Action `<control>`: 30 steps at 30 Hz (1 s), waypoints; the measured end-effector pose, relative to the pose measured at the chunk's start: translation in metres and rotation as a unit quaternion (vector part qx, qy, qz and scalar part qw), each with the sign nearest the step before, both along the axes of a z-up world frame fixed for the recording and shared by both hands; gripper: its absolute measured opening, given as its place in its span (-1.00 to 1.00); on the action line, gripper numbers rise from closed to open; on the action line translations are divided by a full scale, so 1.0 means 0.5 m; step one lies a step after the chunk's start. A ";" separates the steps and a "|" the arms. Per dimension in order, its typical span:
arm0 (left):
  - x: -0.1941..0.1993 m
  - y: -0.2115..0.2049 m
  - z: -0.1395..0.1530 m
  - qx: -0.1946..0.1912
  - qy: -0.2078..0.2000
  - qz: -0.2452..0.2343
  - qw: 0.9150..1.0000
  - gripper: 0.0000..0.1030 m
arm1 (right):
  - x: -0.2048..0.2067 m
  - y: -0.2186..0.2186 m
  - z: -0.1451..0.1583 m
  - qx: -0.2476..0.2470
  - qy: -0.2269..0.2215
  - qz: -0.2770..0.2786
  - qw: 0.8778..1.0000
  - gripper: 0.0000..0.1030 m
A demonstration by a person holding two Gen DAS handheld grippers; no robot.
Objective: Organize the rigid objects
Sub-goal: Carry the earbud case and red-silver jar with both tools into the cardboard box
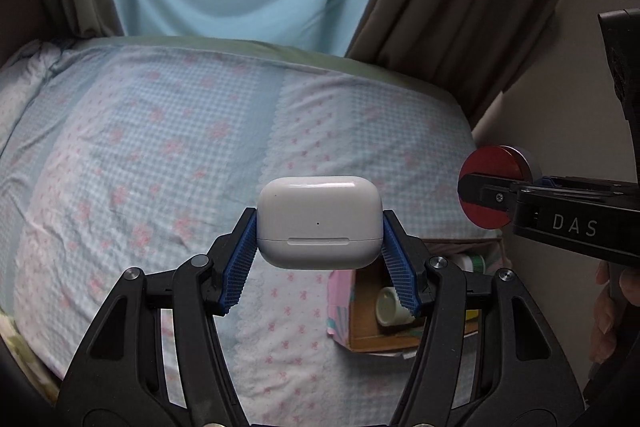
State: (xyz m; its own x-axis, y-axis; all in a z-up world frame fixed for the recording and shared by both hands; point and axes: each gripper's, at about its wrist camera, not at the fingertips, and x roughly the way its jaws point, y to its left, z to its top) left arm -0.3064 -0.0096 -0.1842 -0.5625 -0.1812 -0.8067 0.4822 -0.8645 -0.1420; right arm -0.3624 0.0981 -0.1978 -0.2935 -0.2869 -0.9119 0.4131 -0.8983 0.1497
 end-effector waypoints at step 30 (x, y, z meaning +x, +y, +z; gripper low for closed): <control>-0.181 0.225 -0.264 0.038 -0.106 -0.053 0.992 0.11 | 0.029 0.376 -0.276 0.001 -0.109 -0.114 0.987 -0.26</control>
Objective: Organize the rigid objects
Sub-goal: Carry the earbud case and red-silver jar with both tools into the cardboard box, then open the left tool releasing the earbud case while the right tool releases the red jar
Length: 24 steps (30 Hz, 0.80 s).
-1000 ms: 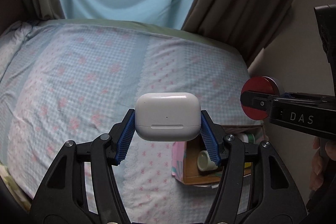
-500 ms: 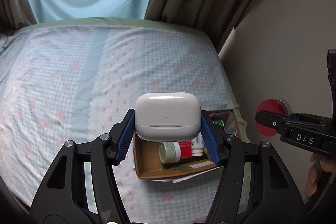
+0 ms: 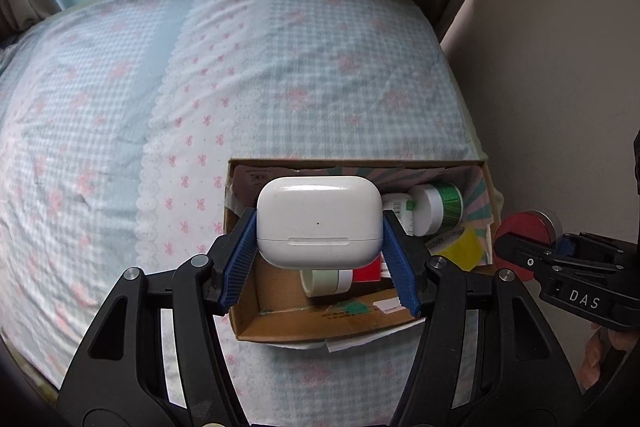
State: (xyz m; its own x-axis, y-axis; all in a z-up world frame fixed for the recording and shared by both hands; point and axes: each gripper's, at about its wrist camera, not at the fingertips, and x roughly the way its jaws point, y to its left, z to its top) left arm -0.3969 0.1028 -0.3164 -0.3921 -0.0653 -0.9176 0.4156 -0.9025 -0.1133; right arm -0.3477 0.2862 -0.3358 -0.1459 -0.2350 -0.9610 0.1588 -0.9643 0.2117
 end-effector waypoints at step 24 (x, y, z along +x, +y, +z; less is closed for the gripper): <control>-0.113 -0.028 -0.224 -0.032 -0.111 -0.039 0.993 0.11 | 0.030 -0.132 -0.185 -0.008 0.015 0.230 0.973 -0.25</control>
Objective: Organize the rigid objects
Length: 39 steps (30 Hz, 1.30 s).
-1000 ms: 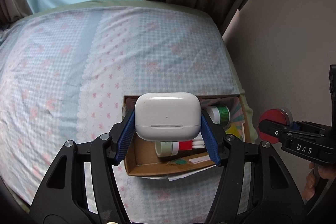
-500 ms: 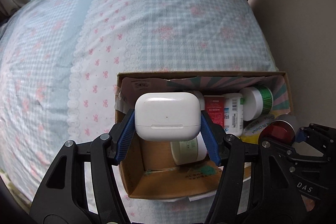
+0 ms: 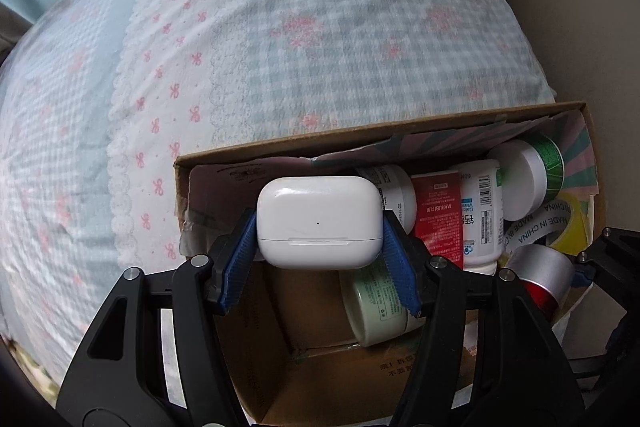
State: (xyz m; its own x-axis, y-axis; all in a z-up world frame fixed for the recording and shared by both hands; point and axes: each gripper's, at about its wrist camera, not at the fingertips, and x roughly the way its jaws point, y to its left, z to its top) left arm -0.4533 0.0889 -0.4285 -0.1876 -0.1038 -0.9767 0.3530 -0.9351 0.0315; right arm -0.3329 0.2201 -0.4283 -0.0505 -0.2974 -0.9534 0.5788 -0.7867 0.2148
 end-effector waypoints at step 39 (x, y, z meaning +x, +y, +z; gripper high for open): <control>0.118 -0.021 0.205 -0.009 0.079 -0.029 0.996 0.99 | 0.036 0.029 0.148 -0.039 0.093 -0.086 0.991 1.00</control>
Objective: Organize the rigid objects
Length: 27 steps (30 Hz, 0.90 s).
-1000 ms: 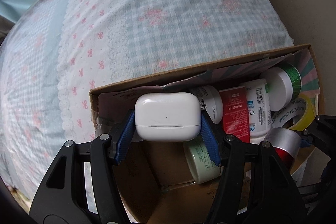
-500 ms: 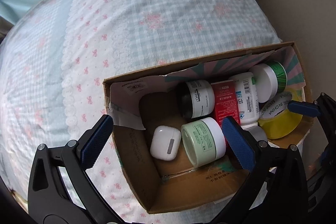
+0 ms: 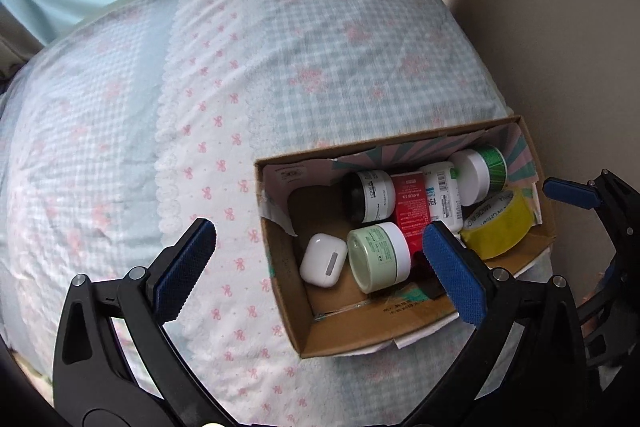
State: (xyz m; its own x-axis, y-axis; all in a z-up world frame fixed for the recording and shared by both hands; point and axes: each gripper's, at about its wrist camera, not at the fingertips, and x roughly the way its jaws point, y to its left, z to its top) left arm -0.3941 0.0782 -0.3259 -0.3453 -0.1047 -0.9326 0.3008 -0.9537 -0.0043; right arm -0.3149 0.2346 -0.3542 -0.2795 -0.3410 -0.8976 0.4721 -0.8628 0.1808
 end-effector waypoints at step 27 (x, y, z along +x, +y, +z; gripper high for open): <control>0.480 -0.121 0.618 -0.106 0.264 0.029 0.958 0.99 | 0.271 -0.163 0.592 -0.048 0.221 -0.197 0.954 1.00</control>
